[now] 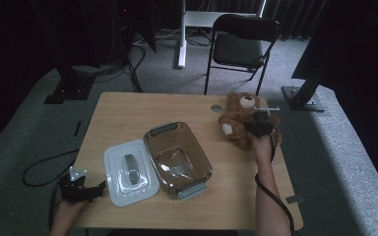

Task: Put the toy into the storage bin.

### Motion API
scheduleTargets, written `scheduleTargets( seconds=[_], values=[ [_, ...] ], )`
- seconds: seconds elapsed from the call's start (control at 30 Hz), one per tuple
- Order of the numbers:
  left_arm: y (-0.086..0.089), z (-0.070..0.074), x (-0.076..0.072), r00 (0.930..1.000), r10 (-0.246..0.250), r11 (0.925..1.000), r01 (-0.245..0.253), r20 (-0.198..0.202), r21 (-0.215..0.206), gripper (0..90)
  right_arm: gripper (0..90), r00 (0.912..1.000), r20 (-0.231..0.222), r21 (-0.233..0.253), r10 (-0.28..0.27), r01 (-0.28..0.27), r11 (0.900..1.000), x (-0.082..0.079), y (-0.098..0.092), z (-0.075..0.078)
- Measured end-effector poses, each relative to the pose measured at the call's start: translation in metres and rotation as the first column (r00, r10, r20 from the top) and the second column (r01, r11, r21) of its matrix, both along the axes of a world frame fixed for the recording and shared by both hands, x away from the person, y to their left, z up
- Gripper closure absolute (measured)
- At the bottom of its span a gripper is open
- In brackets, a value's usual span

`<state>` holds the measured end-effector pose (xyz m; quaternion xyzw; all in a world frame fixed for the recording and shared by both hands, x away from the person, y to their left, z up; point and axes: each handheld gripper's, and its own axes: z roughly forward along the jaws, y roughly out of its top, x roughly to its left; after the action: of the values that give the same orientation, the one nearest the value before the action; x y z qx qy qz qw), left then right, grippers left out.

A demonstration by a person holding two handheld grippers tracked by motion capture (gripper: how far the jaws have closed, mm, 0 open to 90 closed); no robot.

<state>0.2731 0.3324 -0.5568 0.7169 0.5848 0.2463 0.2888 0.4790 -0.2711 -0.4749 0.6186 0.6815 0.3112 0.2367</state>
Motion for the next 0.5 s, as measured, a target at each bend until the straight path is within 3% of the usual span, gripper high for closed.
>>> scheduleTargets(
  seconds=[0.5],
  values=[
    [0.0, 0.0, 0.0, 1.0, 0.0, 1.0, 0.0, 0.0, 0.0, 1.8, 64.6, 0.9973, 0.072, -0.006, 0.018, -0.017, 1.0, -0.029, -0.008, 0.03]
  ],
)
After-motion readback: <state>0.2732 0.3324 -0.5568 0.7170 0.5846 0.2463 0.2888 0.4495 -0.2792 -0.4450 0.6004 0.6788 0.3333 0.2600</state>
